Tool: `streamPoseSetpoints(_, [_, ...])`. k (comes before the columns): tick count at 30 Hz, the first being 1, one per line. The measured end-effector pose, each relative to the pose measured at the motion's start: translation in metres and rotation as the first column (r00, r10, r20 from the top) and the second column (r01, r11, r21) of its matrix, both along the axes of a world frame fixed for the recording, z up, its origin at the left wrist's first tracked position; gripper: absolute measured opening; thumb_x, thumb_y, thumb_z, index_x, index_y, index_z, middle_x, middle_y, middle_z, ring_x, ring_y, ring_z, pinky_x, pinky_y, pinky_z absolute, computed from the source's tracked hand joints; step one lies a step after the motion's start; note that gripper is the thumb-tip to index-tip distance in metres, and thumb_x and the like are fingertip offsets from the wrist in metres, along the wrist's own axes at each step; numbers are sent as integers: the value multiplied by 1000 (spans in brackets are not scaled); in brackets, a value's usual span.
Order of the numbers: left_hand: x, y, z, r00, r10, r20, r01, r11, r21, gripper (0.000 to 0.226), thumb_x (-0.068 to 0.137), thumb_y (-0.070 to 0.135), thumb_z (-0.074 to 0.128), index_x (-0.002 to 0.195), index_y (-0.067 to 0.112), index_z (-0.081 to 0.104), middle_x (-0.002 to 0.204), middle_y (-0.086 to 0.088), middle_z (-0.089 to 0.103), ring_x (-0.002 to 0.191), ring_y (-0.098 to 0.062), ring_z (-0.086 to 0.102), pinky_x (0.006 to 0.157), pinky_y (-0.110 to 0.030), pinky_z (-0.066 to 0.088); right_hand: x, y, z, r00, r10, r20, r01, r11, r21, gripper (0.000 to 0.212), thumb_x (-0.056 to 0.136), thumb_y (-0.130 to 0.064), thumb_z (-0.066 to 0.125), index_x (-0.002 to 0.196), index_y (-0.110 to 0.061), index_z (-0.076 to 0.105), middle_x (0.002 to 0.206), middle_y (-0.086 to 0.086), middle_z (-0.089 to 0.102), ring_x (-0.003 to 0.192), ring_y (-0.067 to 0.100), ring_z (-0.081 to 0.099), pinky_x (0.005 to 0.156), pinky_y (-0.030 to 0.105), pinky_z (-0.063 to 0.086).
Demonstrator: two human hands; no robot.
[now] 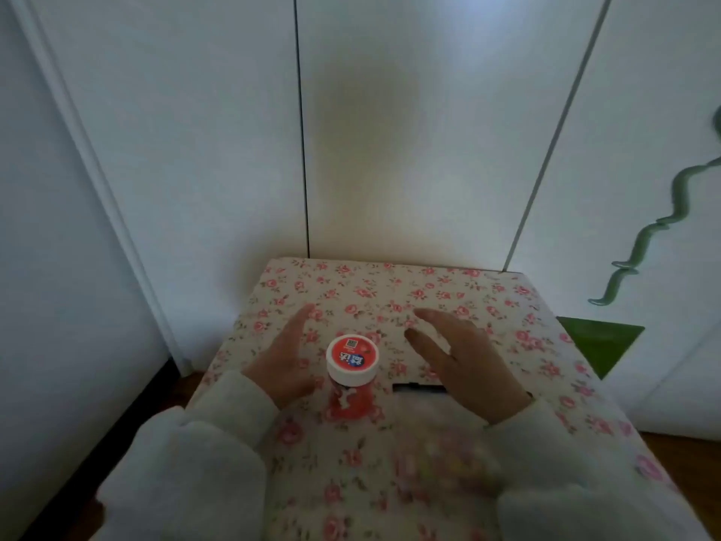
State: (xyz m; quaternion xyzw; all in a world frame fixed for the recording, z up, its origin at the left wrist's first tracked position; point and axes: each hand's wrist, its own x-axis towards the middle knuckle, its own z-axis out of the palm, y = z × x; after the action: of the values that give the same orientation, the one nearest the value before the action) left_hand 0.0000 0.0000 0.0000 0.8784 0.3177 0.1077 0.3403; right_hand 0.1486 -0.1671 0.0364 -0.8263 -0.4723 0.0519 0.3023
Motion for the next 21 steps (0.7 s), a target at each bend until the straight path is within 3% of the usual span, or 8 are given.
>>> streamPoseSetpoints(4, [-2, -9, -3, 984, -174, -33, 170, 980, -107, 108, 64, 46, 75, 146, 21, 10, 151, -1, 27, 138, -22, 30, 116, -36, 25, -31, 14, 4, 977, 200, -67, -198, 979, 48, 50, 89, -45, 42, 132, -19, 43, 137, 0, 49, 124, 15, 44, 104, 39, 41])
streamPoseSetpoints(5, [0, -11, -5, 978, -210, 13, 210, 973, -96, 104, 59, 52, 76, 142, 20, 22, 142, 0, 39, 131, -19, 40, 112, -37, 33, -37, 18, 2, 971, 234, -56, -231, 972, 52, 52, 88, -46, 44, 133, -20, 40, 139, 0, 46, 124, 15, 42, 104, 39, 40])
streamPoseSetpoints(7, [5, -16, -10, 959, -258, 115, 266, 962, -65, 72, 64, 33, 78, 125, 23, 43, 117, 9, 54, 108, 0, 52, 97, -23, 45, -46, 21, -1, 961, 275, 18, -274, 961, -16, 53, 87, -44, 48, 134, -21, 37, 140, -1, 43, 124, 18, 39, 105, 37, 38])
streamPoseSetpoints(9, [7, -18, -12, 945, -242, 218, 260, 964, -60, 48, 70, 13, 74, 110, 27, 50, 97, 17, 56, 88, 13, 55, 78, -6, 45, -53, 26, -2, 921, 297, 253, -300, 954, -28, 45, 87, -38, 45, 127, -18, 48, 130, 1, 53, 111, 22, 48, 96, 38, 46])
streamPoseSetpoints(12, [6, -21, -16, 941, -179, 288, 215, 972, -98, 38, 71, 15, 73, 103, 24, 55, 91, 14, 61, 82, 5, 59, 71, -5, 46, -52, 34, -8, 802, 198, 563, -307, 946, 105, 30, 83, -30, 46, 95, -12, 66, 87, 4, 72, 71, 20, 63, 59, 31, 57])
streamPoseSetpoints(14, [5, -23, -17, 940, -160, 301, 208, 969, -133, 41, 67, 19, 76, 105, 22, 58, 98, 6, 65, 89, -7, 60, 79, -12, 48, -44, 41, -2, 920, 119, 373, -220, 945, 242, 28, 90, -32, 44, 73, -15, 59, 61, -1, 59, 52, 13, 51, 50, 18, 43])
streamPoseSetpoints(17, [6, -23, -14, 935, -160, 315, 218, 963, -157, 45, 70, 11, 75, 103, 30, 51, 93, 21, 57, 84, 9, 52, 69, 2, 42, -17, 65, -4, 993, -70, -90, 96, 940, 327, 44, 94, -28, 42, 51, -19, 34, 48, -4, 35, 43, 9, 30, 41, 14, 28])
streamPoseSetpoints(21, [7, -25, -13, 936, -176, 305, 227, 964, -141, 50, 71, 11, 74, 111, 27, 49, 91, 26, 52, 82, 14, 47, 66, 5, 39, 14, 90, -35, 964, -254, -77, 248, 965, -86, 38, 92, -29, 46, 59, -11, 44, 60, 4, 47, 52, 15, 41, 51, 24, 35])
